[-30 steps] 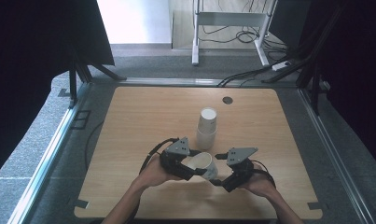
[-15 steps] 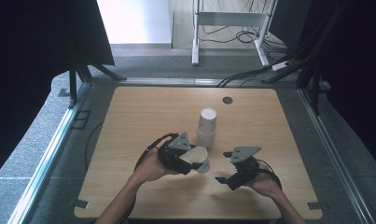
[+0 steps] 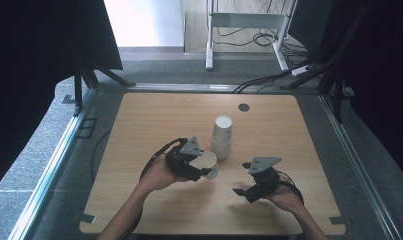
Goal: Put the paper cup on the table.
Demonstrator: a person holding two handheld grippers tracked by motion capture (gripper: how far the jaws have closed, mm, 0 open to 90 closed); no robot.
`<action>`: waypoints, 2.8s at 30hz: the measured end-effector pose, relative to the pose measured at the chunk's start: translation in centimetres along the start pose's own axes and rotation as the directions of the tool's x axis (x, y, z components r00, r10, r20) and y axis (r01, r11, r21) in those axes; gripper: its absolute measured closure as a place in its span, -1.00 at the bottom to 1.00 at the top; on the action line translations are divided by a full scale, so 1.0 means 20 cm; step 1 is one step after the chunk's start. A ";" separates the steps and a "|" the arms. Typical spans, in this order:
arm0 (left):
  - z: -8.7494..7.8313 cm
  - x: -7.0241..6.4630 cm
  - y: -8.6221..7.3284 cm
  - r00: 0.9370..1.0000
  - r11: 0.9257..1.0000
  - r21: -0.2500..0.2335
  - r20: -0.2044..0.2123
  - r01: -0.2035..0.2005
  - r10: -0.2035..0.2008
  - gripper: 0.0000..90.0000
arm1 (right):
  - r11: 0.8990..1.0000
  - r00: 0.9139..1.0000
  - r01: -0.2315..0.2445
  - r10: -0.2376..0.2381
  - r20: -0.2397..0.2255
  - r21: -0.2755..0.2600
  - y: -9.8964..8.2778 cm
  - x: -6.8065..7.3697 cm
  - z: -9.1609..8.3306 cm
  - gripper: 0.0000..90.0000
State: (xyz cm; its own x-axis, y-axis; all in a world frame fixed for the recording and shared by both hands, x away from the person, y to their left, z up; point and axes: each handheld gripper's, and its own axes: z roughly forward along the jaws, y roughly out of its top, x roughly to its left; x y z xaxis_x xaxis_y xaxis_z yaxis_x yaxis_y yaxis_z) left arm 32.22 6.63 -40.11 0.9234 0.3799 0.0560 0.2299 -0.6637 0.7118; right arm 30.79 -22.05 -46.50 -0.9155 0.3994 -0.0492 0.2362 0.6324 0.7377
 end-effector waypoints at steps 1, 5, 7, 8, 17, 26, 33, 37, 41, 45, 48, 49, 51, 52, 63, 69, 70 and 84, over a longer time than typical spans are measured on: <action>0.00 0.00 0.00 1.000 1.000 0.008 -0.009 0.003 -0.003 -0.23 | 1.000 1.000 0.001 -0.001 0.002 0.003 0.00 0.00 0.00 -0.86; 0.00 0.02 0.00 0.999 1.000 0.028 -0.033 0.007 -0.006 -0.23 | 1.000 1.000 0.002 -0.003 0.021 0.024 -0.01 0.00 0.00 -0.86; 0.00 0.03 0.00 0.999 0.999 0.040 -0.044 0.008 -0.007 -0.24 | 0.999 0.999 0.003 -0.004 0.033 0.036 -0.01 -0.01 0.00 -0.85; 0.00 0.03 -0.01 0.998 0.999 0.043 -0.052 0.018 -0.016 -0.24 | 0.999 0.999 0.003 -0.004 0.037 0.038 -0.02 -0.01 0.00 -0.85; 0.00 0.09 -0.03 0.993 0.995 0.087 -0.108 0.056 -0.046 -0.24 | 0.999 0.997 -0.028 0.025 0.070 0.044 -0.05 -0.05 -0.02 -0.83; -0.01 0.15 -0.06 0.983 0.986 0.132 -0.168 0.097 -0.075 -0.24 | 0.997 0.996 -0.030 0.023 0.082 0.077 -0.07 -0.06 0.00 -0.79; 0.01 0.20 -0.09 0.969 0.975 0.172 -0.227 0.143 -0.102 -0.25 | 0.995 0.997 -0.019 0.012 0.080 0.096 -0.07 -0.06 0.01 -0.76; 0.04 0.23 -0.11 0.960 0.967 0.194 -0.257 0.165 -0.112 -0.26 | 0.994 0.997 -0.018 0.010 0.078 0.103 -0.08 -0.06 0.02 -0.75; 0.06 0.26 -0.13 0.954 0.959 0.208 -0.267 0.191 -0.132 -0.27 | 0.994 0.997 -0.017 0.009 0.073 0.109 -0.08 -0.05 0.02 -0.74; 0.08 0.29 -0.14 0.951 0.952 0.222 -0.273 0.212 -0.148 -0.28 | 0.993 0.997 -0.016 0.008 0.071 0.113 -0.08 -0.05 0.02 -0.73; 0.09 0.31 -0.15 0.948 0.947 0.229 -0.276 0.223 -0.157 -0.28 | 0.993 0.998 -0.013 0.005 0.069 0.114 -0.08 -0.05 0.02 -0.73; 0.09 0.31 -0.15 0.946 0.946 0.230 -0.281 0.229 -0.161 -0.29 | 0.993 0.998 -0.011 0.003 0.068 0.115 -0.08 -0.05 0.02 -0.72; 0.10 0.32 -0.15 0.945 0.941 0.240 -0.284 0.237 -0.165 -0.29 | 0.993 0.998 -0.012 0.004 0.066 0.116 -0.08 -0.05 0.02 -0.72; 0.10 0.32 -0.15 0.943 0.940 0.240 -0.285 0.241 -0.170 -0.29 | 0.993 0.998 -0.011 0.003 0.066 0.116 -0.08 -0.05 0.02 -0.72; 0.13 0.34 -0.17 0.939 0.929 0.257 -0.289 0.266 -0.189 -0.37 | 0.993 0.998 -0.012 0.005 0.063 0.116 -0.08 -0.05 0.03 -0.72; 0.14 0.35 -0.18 0.936 0.927 0.251 -0.286 0.280 -0.206 -0.44 | 0.993 0.998 -0.014 0.007 0.061 0.116 -0.08 -0.05 0.03 -0.72; 0.14 0.35 -0.18 0.936 0.926 0.250 -0.285 0.282 -0.208 -0.46 | 0.993 0.998 -0.013 0.006 0.061 0.116 -0.08 -0.05 0.03 -0.72; 0.12 0.35 -0.19 0.929 0.926 0.204 -0.266 0.317 -0.259 -0.73 | 0.993 0.998 -0.008 0.001 0.063 0.116 -0.08 -0.05 0.03 -0.72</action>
State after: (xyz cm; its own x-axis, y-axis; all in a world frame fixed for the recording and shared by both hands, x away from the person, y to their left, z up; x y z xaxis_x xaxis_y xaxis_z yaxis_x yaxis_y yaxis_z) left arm 38.64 10.31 -44.15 0.7162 0.6958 0.0537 0.5681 -0.6259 0.5343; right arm 31.44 -23.06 -48.10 -0.8928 0.4412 -0.0909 0.2800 0.7015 0.6553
